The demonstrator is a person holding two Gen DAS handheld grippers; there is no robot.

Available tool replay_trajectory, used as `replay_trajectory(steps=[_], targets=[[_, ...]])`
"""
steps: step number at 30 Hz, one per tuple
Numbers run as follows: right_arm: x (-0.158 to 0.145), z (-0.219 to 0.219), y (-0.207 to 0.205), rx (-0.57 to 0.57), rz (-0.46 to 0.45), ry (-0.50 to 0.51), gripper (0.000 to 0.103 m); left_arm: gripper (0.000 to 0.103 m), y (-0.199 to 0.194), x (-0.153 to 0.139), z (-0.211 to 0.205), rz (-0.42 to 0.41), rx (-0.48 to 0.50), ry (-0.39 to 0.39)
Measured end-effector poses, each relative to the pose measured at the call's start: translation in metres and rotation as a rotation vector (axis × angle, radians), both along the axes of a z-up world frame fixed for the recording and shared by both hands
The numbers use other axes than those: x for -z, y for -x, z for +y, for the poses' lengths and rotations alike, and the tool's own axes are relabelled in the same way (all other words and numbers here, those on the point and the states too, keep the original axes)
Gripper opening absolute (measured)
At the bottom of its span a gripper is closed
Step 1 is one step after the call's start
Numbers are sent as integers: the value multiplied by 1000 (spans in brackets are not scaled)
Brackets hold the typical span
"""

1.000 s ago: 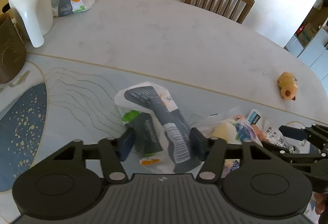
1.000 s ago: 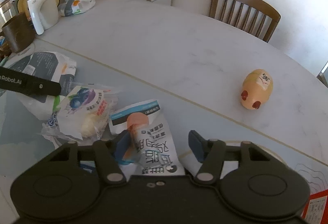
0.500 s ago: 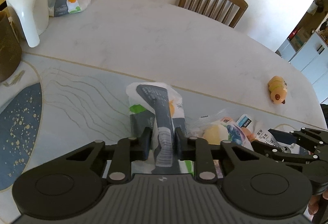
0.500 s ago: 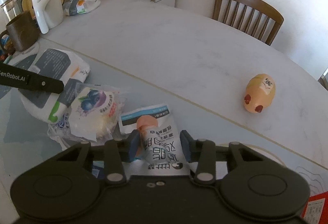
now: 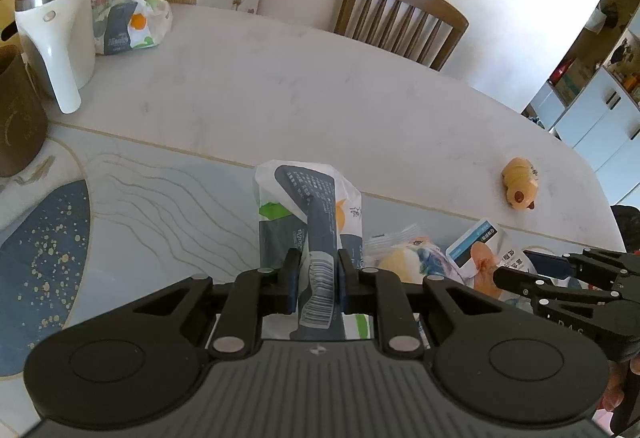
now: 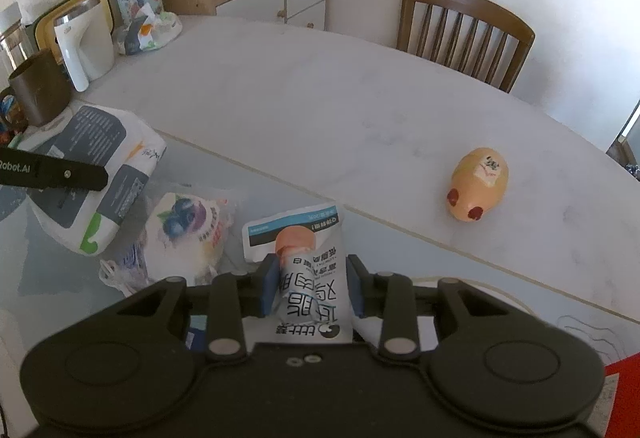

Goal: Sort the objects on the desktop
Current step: 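Carry the white-green bag and printed snack bag with both tools into the red box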

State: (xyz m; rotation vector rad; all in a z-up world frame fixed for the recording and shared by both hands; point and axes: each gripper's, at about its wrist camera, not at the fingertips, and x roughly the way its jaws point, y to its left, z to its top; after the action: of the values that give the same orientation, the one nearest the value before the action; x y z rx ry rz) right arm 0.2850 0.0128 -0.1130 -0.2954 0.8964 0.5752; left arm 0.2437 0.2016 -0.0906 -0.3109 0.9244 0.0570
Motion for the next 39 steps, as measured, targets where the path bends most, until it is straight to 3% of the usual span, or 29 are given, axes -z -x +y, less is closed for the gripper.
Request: replay_trajectory(steps=[19, 39], targets=[[-24, -37, 19, 71, -28, -40, 34, 17, 15, -27, -27, -50, 66, 0], [-62, -110, 53, 153, -58, -87, 34, 17, 32, -54, -115, -79, 236, 8]])
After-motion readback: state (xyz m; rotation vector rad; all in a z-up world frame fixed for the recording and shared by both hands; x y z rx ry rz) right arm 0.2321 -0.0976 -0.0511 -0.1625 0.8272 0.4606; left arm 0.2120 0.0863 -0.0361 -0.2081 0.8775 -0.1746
